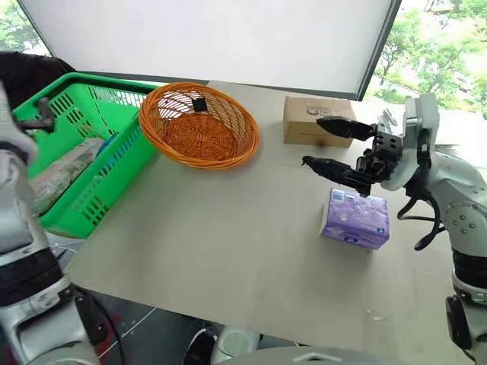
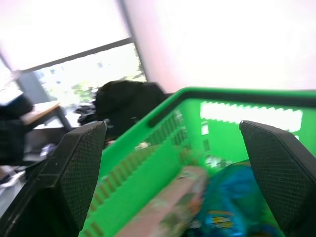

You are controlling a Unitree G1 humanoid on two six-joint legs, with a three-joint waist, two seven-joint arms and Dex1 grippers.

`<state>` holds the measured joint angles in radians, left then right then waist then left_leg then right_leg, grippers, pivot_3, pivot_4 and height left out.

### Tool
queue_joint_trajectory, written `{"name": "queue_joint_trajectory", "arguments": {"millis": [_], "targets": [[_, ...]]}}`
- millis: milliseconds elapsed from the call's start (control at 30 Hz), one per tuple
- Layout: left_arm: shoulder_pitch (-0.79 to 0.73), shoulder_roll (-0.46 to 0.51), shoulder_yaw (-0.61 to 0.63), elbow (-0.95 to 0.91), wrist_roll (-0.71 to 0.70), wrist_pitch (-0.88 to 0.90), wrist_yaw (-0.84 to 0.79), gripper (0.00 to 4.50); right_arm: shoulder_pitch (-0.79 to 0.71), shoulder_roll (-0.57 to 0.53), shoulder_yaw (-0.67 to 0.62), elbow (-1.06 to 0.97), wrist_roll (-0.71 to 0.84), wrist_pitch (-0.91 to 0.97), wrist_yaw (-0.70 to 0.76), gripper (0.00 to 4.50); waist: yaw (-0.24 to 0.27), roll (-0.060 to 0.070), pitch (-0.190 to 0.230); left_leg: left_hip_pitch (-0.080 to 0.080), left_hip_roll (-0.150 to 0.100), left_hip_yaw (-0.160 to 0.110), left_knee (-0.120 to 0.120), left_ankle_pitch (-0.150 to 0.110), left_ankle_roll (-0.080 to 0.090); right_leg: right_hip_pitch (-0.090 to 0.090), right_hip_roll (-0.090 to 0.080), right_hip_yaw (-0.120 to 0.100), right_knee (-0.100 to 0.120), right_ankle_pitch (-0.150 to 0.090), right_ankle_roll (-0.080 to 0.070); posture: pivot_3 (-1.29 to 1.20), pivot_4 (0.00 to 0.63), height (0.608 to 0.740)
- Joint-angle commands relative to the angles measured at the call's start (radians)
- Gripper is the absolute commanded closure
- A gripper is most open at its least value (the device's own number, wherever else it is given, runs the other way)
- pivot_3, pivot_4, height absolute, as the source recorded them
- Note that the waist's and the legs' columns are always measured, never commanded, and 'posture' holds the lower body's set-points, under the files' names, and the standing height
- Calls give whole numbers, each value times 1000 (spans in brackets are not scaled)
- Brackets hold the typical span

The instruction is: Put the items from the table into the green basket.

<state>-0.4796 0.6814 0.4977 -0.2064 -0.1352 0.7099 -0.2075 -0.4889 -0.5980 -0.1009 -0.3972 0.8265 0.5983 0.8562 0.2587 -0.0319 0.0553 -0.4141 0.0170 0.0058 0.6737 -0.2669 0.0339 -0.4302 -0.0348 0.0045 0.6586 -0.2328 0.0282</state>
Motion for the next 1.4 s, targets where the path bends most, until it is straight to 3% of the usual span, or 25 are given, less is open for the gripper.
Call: {"name": "queue_joint_trajectory", "arguments": {"millis": [33,133,233,433,500,600,667,867,1033,1067,1133,1300,1400], "targets": [[19,-83,-282,-169,-102,58,-142,40,27,-33,-60,-37,-5,-11,-20,0,0,1,-2,0,-2,2,2,0,0,1,0,-1,1,0,0,204,24,740],[9,-192,-510,-190,-123,67,-202,40,107,-83,-86,-34,-43,-23,-7,0,-10,2,-4,0,-2,5,5,0,1,2,0,2,1,0,0,159,23,740],[-29,-259,-629,-135,-111,38,-246,40,187,-125,-104,-44,-75,-42,11,0,-41,3,-4,0,-5,5,10,-1,2,4,2,2,2,0,1,109,21,740],[-74,-246,-919,16,33,-170,-417,40,330,-180,-163,-110,-111,-62,-8,0,-141,13,-6,7,-2,5,9,-1,3,10,8,6,3,0,1,26,20,740],[-95,-242,-957,57,45,-255,-493,40,360,-182,-190,-137,-101,-50,-32,0,-177,17,-5,18,-1,7,7,-1,3,19,10,9,2,-3,-3,-3,17,740],[-104,-251,-988,83,27,-329,-598,40,404,-190,-219,-159,-106,-46,-46,0,-220,18,-5,20,2,9,7,-1,3,19,14,13,2,-4,-2,-35,14,740],[-130,-259,-1034,143,87,-391,-624,40,437,-196,-238,-166,-113,-47,-51,0,-243,18,-6,21,3,11,8,-1,3,19,15,15,3,-4,-2,-35,14,740],[-208,-284,-1107,325,274,-485,-592,40,549,-218,-281,-187,-104,-29,-23,0,-277,18,-6,29,4,15,8,-1,3,23,18,22,3,-6,2,-58,17,740],[-196,-298,-1122,374,344,-497,-593,40,644,-262,-297,-167,-144,-22,-2,0,-278,18,-6,31,4,16,5,-1,3,23,18,26,3,-6,2,-61,22,740],[-189,-306,-1112,373,342,-495,-590,426,657,-269,-299,-167,-142,-16,6,0,-278,18,-6,32,5,16,5,-1,3,23,18,27,3,-6,2,-61,22,740],[-174,-315,-1101,364,341,-486,-592,713,692,-289,-303,-165,-153,-6,26,0,-277,19,-6,32,5,16,5,-1,3,23,18,27,3,-6,3,-60,25,740],[-155,-325,-1080,365,362,-488,-581,2949,713,-307,-296,-152,-177,-11,37,0,-276,19,-6,33,5,17,5,-1,3,23,18,29,3,-6,3,-54,28,740],[-155,-333,-1066,373,370,-490,-564,3765,700,-302,-283,-142,-192,-25,39,0,-277,19,-6,34,5,17,5,-1,3,24,18,29,3,-6,3,-40,31,740]]}}
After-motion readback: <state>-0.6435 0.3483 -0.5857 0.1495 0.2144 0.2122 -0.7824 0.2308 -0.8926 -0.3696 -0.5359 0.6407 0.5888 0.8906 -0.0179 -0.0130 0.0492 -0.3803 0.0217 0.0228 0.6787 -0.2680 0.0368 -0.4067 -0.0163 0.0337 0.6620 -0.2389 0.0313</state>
